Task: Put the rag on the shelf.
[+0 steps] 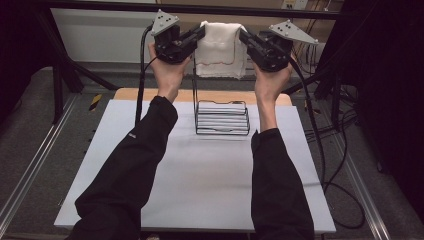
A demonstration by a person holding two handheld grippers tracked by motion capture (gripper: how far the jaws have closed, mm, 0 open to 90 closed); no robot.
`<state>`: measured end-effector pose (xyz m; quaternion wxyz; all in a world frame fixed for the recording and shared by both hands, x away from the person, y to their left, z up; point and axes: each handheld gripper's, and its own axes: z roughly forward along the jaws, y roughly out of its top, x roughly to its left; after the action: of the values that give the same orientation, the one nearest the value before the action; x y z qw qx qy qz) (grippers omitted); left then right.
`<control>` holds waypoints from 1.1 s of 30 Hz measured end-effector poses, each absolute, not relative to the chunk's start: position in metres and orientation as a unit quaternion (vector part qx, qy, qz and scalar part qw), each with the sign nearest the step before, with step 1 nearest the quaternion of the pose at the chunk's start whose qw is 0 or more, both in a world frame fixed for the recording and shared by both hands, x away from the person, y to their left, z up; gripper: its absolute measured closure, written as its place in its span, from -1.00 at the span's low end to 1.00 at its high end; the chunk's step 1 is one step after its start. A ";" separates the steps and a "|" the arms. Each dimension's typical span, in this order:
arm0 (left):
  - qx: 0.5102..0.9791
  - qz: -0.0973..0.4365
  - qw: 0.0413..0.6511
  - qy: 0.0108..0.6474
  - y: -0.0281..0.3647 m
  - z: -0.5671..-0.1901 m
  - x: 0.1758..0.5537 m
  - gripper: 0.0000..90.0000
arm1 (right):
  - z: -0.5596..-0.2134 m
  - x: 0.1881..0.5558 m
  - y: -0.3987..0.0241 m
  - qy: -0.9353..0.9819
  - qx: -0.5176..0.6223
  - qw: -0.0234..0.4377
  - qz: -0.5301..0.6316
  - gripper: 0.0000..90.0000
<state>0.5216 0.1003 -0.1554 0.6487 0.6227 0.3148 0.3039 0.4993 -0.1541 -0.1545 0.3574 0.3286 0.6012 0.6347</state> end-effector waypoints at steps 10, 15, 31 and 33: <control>0.626 0.301 0.640 0.329 0.104 -0.163 0.538 0.84 | -0.159 0.516 -0.149 0.612 0.335 0.351 0.625 0.85; 0.634 0.304 0.630 0.331 0.102 -0.169 0.543 0.84 | -0.162 0.523 -0.149 0.616 0.342 0.348 0.619 0.85; 0.650 0.291 0.622 0.325 0.101 -0.189 0.545 0.84 | -0.182 0.522 -0.154 0.628 0.349 0.338 0.608 0.84; 0.653 0.293 0.619 0.323 0.101 -0.190 0.544 0.84 | -0.185 0.522 -0.155 0.629 0.352 0.337 0.606 0.84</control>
<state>0.5435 0.1006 -0.1902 0.6187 0.6534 0.3231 0.2931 0.5218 -0.1552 -0.1849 0.3365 0.3516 0.6291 0.6060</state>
